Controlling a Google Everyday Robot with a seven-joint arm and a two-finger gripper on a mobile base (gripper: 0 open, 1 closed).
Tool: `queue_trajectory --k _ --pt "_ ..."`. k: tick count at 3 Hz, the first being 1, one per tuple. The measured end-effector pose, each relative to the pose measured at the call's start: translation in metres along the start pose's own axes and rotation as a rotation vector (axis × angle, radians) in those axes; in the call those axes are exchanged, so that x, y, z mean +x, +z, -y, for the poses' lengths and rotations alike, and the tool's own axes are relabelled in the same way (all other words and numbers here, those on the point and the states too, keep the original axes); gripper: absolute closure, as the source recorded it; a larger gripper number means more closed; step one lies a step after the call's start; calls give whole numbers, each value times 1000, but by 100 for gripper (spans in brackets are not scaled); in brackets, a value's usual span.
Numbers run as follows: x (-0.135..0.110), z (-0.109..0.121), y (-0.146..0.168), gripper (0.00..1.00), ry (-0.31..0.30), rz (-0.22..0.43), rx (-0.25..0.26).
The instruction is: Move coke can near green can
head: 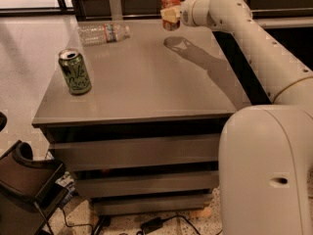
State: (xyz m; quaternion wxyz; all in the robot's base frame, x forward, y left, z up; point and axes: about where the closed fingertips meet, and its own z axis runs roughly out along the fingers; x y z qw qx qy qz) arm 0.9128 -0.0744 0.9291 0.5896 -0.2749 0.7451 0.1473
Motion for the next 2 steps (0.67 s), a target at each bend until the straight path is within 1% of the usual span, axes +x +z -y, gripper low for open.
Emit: queue_trajectory --k 1,2 --pt "5 -28 -35 100 -11 -10 -40" --pt "-8 -67 -67 100 -52 16 -58"
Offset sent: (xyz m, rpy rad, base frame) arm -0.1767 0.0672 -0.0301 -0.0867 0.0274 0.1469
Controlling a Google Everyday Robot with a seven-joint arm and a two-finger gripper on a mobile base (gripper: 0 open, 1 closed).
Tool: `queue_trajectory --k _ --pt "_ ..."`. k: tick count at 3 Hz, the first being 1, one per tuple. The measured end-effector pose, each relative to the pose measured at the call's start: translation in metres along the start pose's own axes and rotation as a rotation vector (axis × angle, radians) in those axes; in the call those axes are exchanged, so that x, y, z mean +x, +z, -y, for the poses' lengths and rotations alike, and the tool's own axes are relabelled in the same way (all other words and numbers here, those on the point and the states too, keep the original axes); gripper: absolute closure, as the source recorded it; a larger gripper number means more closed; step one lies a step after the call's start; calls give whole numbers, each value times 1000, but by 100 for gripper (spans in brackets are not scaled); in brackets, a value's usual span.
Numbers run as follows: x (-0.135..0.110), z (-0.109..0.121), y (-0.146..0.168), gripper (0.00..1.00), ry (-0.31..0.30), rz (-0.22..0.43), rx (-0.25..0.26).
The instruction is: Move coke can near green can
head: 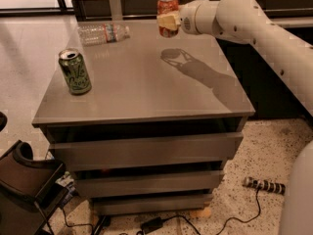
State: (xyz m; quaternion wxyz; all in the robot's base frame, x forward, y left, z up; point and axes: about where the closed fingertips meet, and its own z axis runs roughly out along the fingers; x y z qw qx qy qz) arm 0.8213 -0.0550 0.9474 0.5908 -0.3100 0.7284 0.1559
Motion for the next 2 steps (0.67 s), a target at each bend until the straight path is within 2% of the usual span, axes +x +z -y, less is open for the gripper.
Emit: queue_trajectory --k 1,2 --pt "-5 -51 -19 100 -56 14 -16" --pt "12 -104 -33 100 -85 6 -36"
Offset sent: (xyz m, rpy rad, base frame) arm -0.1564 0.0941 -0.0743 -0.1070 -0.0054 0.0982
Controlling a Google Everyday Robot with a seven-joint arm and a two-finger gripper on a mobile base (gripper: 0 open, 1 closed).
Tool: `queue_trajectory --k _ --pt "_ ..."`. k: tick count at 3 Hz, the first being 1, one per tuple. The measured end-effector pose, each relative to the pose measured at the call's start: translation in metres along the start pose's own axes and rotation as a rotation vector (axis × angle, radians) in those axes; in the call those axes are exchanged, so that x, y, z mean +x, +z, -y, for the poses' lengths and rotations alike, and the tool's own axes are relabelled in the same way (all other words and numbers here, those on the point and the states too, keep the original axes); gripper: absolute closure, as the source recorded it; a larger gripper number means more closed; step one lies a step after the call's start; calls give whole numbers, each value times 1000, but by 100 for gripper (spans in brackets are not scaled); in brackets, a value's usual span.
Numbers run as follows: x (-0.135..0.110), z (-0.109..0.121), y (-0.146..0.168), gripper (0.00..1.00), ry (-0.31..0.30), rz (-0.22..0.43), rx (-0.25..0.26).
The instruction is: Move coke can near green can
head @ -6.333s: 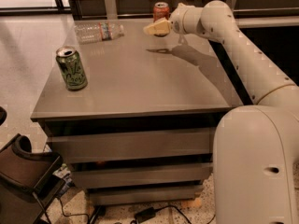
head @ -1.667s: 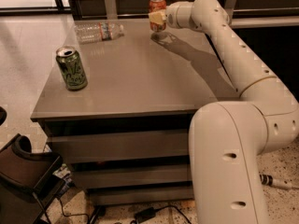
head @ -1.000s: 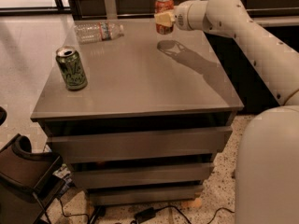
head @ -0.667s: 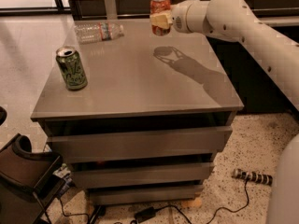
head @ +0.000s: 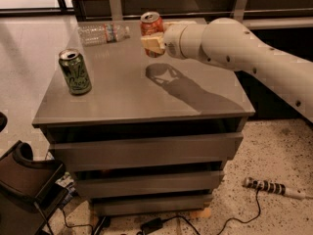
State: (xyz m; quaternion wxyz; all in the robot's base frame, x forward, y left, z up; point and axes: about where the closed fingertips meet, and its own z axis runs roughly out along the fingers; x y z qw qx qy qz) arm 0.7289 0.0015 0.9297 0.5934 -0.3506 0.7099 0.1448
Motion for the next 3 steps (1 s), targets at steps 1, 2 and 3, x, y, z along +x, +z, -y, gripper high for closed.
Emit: queue_trajectory --k 1,2,3 --pt "28 -47 -7 100 19 -17 -27" --pt "52 -97 -8 100 67 -20 -88" --pt "45 -128 -2 100 84 -36 -98"
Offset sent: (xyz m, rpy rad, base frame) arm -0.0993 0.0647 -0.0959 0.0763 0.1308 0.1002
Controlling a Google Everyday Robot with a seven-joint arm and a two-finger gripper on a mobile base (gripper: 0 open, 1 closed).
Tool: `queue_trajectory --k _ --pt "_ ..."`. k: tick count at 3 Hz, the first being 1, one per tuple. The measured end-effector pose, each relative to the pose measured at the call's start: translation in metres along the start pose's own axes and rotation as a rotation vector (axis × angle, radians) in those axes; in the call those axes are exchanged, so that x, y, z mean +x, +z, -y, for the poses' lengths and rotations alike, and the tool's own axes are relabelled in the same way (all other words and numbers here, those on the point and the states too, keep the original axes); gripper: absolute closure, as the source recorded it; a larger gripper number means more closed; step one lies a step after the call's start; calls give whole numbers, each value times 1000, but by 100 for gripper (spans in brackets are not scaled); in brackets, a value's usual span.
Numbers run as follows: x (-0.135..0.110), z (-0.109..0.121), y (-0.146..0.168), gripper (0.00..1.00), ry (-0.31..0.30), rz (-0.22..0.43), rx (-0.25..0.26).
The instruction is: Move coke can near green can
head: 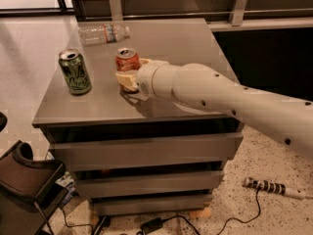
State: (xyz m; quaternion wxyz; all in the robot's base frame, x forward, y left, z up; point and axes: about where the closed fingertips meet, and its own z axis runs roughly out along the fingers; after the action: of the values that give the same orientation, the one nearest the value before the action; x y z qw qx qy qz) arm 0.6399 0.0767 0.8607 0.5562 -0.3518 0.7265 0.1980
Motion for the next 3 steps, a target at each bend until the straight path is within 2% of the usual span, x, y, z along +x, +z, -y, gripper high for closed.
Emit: queue_trajectory --k 1,2,3 --pt "-8 -19 2 100 27 0 34" --pt "-20 -13 0 83 61 49 115" --pt "-25 -12 0 61 62 61 127"
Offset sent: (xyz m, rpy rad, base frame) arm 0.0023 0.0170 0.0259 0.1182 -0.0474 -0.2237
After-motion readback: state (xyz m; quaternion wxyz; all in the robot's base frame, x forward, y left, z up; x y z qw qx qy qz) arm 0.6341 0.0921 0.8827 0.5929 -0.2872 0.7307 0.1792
